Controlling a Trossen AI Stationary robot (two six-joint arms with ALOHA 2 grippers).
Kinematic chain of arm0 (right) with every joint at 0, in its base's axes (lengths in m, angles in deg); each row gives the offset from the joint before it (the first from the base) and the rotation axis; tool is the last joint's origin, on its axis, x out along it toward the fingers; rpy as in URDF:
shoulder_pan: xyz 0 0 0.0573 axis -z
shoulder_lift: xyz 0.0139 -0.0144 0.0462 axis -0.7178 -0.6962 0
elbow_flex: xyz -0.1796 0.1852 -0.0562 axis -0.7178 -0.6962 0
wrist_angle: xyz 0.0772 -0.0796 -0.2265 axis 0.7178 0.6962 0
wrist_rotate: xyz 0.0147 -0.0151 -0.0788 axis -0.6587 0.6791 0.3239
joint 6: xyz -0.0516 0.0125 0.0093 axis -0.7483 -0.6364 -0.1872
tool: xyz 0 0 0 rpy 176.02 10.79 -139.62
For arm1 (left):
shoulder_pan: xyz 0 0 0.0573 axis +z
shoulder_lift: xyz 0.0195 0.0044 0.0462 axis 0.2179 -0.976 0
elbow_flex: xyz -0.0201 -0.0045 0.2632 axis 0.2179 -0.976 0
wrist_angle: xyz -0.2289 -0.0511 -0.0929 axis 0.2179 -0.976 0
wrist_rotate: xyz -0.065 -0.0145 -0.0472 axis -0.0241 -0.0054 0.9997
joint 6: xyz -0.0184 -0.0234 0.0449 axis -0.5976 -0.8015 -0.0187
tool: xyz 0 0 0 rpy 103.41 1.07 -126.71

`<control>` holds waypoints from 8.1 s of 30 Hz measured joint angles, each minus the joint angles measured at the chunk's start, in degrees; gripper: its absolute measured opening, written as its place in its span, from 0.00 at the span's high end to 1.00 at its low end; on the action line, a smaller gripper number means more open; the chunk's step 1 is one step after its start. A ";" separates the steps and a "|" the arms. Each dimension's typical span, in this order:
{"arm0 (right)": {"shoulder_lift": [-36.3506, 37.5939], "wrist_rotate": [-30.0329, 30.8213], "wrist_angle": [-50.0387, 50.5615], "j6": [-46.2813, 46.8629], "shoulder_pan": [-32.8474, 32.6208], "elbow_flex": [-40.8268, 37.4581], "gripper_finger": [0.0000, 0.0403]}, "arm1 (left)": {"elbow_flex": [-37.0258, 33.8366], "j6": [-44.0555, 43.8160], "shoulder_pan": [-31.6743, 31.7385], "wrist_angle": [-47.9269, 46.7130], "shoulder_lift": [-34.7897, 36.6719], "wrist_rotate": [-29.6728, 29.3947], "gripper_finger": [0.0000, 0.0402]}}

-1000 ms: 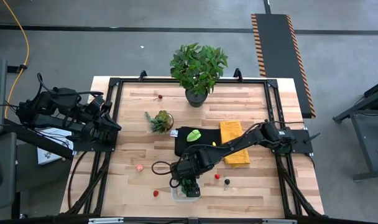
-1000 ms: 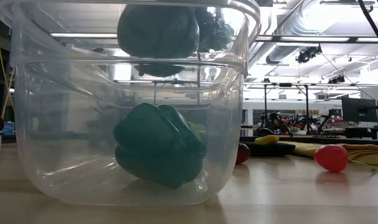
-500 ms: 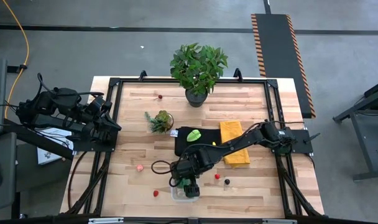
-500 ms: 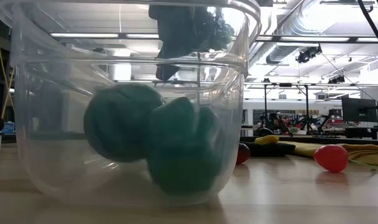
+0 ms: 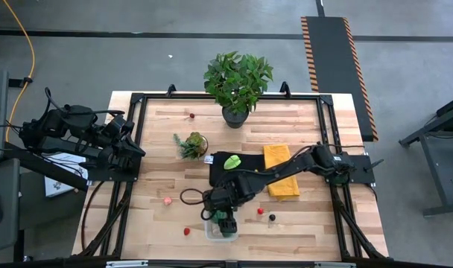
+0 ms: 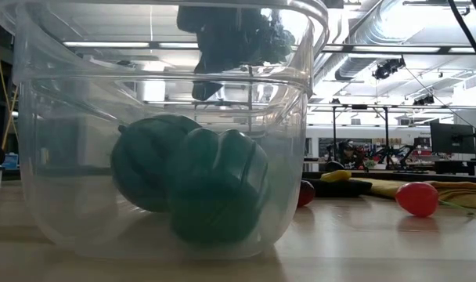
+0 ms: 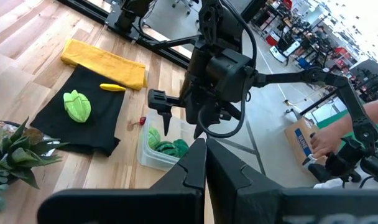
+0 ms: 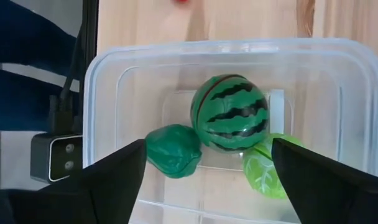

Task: Pick and placing Produce into tupperware
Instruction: Put the corn into the bin

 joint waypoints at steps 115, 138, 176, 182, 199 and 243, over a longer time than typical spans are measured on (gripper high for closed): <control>62.22 30.82 -28.90 9.10 9.72 -42.37 0.37 | 0.00 -0.18 0.00 0.41 -0.02 -3.58 1.00; 55.98 17.68 -11.66 35.47 9.88 -62.45 0.37 | 0.00 -6.84 0.00 0.00 -0.15 -15.86 1.00; 30.10 14.53 -5.35 54.33 9.83 -48.41 0.53 | 0.00 -6.57 -0.01 -3.50 -0.15 -15.87 1.00; 30.12 14.05 -5.51 55.31 9.82 -48.39 0.53 | 0.02 -5.31 -0.01 -4.93 -0.15 -15.82 1.00; 29.41 14.54 -8.54 58.56 9.98 -48.39 0.53 | 0.00 -4.72 -0.01 -7.38 -0.15 -15.82 1.00; 21.66 9.60 -10.45 55.24 12.16 -48.50 0.58 | 0.01 -5.17 -0.02 -7.74 -0.11 -13.88 1.00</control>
